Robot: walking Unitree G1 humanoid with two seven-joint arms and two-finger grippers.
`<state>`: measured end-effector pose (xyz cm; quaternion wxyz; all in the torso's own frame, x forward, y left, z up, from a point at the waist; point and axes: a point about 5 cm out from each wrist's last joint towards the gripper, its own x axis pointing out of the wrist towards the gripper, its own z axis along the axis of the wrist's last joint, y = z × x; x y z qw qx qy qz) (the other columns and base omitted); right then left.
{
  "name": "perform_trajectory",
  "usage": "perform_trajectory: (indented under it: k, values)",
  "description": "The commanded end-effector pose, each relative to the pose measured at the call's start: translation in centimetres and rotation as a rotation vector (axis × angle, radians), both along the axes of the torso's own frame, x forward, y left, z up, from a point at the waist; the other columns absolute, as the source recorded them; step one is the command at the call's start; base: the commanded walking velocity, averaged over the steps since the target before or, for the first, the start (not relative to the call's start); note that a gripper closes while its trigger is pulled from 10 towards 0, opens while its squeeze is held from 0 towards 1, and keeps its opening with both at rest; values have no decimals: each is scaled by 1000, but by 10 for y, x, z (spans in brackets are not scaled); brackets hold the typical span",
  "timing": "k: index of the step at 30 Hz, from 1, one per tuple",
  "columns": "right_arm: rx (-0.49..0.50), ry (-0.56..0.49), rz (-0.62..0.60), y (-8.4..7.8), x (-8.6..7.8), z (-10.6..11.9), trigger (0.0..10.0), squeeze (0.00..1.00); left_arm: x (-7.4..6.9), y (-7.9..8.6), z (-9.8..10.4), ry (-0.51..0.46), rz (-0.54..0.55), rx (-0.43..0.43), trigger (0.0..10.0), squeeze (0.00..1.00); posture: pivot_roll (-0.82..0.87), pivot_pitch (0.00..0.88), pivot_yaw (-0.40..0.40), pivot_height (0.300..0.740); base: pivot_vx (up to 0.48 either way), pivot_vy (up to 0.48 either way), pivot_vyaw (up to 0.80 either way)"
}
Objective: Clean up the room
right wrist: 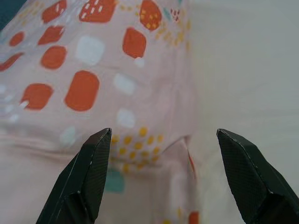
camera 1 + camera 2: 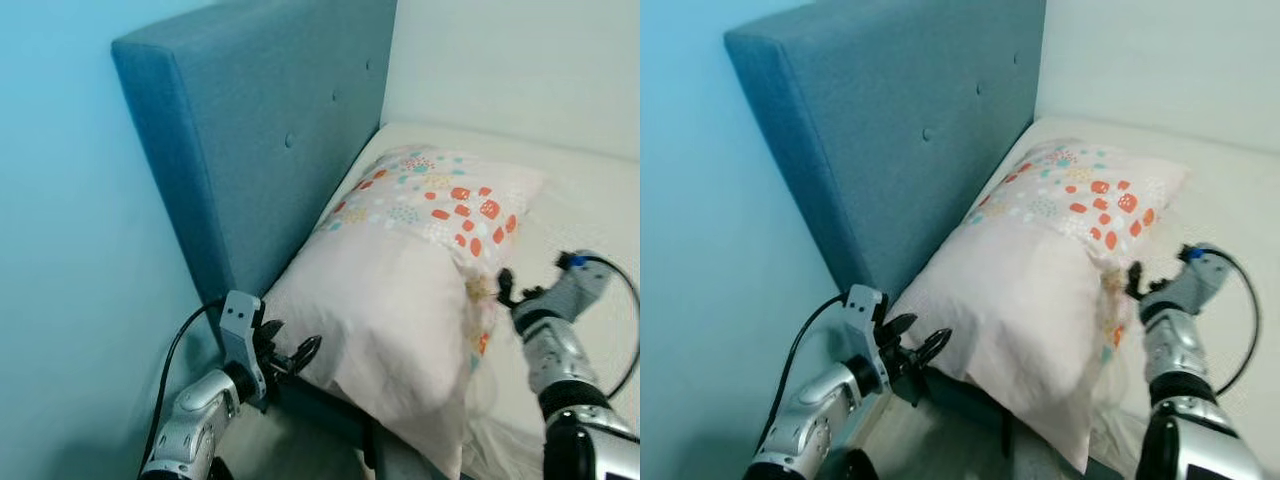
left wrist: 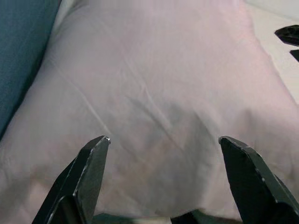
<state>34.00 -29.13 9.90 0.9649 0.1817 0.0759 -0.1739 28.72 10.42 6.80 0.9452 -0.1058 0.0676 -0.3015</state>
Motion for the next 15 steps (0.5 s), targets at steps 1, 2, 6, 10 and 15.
perform_trajectory:
  k: [1,2,6,10,15]
  values:
    - [-3,19,24,4,-2,-6,10000,0,3,-1,0,-7,26,16,10000,0,124,116,-8,535,0,0,-600]
    - [-3,19,24,4,-2,-6,10000,0,3,-1,0,-7,26,16,10000,0,124,116,-8,535,0,0,-600]
    - [29,45,188,43,-3,-25,10000,0,9,-7,-2,-16,86,61,10000,0,117,121,-8,535,0,0,-600]
    - [41,19,272,64,-4,-30,10000,0,12,-10,-2,-21,117,78,10000,0,117,123,-9,535,0,0,-600]
    - [8,-61,260,66,-6,-22,10000,0,13,-5,-7,-22,202,114,10000,0,105,128,-9,535,0,0,-601]
